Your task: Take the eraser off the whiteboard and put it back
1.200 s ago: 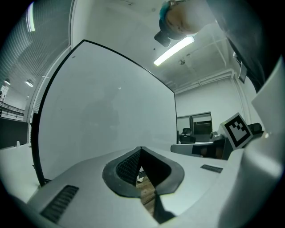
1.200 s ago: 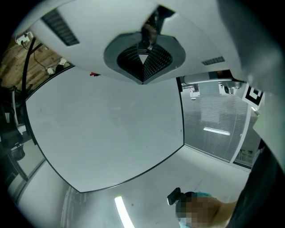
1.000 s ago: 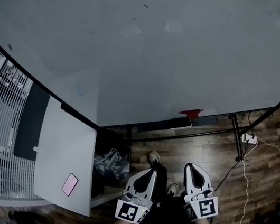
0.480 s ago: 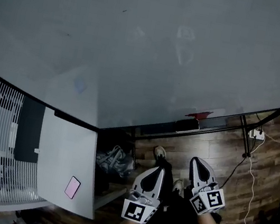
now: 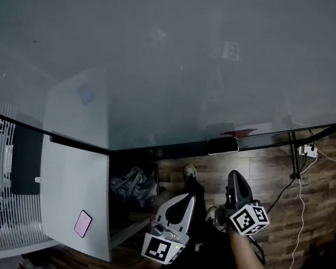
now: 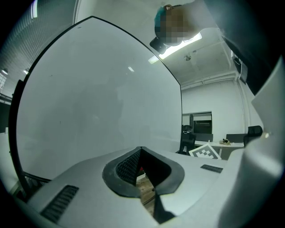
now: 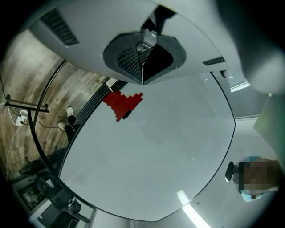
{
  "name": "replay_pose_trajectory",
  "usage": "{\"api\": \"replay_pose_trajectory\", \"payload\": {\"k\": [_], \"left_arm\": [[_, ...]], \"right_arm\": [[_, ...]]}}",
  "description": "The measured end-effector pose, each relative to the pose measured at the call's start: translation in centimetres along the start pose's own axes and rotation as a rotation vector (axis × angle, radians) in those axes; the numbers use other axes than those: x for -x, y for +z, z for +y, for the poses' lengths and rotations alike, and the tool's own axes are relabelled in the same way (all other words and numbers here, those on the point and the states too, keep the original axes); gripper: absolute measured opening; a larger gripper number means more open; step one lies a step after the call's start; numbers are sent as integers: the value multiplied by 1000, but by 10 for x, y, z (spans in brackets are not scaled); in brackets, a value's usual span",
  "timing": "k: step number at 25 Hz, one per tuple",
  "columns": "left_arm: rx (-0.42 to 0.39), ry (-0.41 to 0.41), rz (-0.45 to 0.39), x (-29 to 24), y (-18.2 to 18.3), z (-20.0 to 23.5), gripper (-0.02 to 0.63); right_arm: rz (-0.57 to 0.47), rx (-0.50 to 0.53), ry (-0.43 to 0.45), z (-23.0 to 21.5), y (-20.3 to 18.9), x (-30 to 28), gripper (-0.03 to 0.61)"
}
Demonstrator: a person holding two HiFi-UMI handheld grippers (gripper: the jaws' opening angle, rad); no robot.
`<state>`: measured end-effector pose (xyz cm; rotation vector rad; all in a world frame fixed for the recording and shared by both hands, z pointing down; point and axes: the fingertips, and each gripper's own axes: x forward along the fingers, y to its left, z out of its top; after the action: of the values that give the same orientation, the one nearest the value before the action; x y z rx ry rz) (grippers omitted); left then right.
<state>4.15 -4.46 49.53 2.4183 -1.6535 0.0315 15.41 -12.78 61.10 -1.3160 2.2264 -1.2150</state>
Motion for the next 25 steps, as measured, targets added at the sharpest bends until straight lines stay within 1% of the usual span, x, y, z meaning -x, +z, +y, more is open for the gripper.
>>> {"api": "replay_pose_trajectory", "payload": {"k": [4, 8, 11, 13, 14, 16, 18, 22, 25], "left_arm": [[13, 1, 7, -5, -1, 3, 8], [23, 0, 17, -8, -4, 7, 8], [29, 1, 14, -8, -6, 11, 8], [13, -2, -16, -8, -5, 13, 8], [14, -4, -16, -9, -6, 14, 8], [39, -5, 21, -8, -10, 14, 8], [48, -6, 37, -8, -13, 16, 8], [34, -8, 30, -7, -16, 21, 8], [36, -4, 29, -6, -17, 25, 8]], "right_arm": [[12, -155, -3, -20, -12, -18, 17], [21, -274, -25, -34, -22, -33, 25], [34, -362, -32, -42, -31, -40, 85], [33, -416, -25, -44, -35, -45, 107], [32, -432, -21, -44, -35, -47, 114], [34, -453, -27, -47, -38, -49, 128], [33, -482, -34, -52, -41, -53, 145], [35, -501, -25, -52, -42, -63, 182], [33, -535, -22, -50, -44, -71, 184]]}}
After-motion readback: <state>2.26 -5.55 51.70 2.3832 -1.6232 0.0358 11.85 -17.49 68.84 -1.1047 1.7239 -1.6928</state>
